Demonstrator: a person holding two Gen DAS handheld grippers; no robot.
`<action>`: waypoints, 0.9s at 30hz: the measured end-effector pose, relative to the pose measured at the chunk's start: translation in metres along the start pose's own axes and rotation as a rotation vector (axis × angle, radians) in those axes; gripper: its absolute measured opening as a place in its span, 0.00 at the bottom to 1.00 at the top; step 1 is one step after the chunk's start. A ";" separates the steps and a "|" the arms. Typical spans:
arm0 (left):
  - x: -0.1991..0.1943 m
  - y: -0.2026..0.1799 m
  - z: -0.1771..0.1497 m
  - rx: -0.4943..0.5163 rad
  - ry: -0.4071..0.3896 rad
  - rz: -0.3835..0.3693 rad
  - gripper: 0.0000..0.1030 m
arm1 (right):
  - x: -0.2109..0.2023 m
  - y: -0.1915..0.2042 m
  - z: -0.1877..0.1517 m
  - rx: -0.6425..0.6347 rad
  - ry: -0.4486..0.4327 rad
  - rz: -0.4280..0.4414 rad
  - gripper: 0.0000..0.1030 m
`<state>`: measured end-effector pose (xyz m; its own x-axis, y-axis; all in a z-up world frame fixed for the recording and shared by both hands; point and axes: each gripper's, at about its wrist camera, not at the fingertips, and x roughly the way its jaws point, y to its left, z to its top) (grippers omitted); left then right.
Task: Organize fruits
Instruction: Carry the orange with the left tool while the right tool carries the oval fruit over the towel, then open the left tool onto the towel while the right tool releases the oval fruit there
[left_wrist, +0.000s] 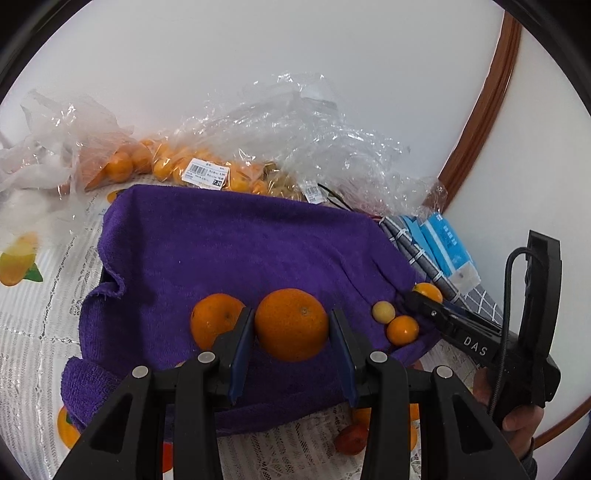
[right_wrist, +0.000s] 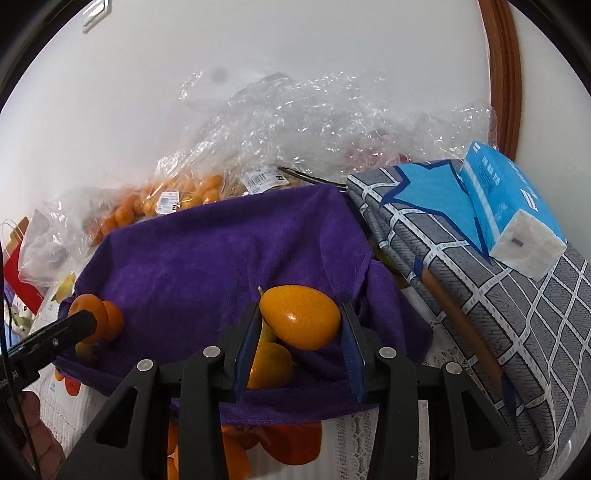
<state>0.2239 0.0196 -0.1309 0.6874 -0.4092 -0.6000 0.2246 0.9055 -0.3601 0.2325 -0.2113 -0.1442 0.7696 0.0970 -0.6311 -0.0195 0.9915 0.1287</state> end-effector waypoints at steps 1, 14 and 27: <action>0.001 0.000 -0.001 -0.002 0.006 -0.002 0.37 | 0.000 -0.001 0.000 0.003 0.004 0.000 0.41; 0.009 -0.002 -0.004 0.005 0.035 0.004 0.37 | 0.008 0.002 -0.003 0.003 0.029 -0.007 0.41; 0.013 -0.003 -0.006 0.009 0.045 0.002 0.37 | 0.004 0.002 -0.004 -0.001 0.014 -0.013 0.41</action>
<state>0.2283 0.0113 -0.1421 0.6562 -0.4115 -0.6325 0.2297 0.9074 -0.3521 0.2330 -0.2089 -0.1500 0.7610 0.0854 -0.6432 -0.0100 0.9927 0.1200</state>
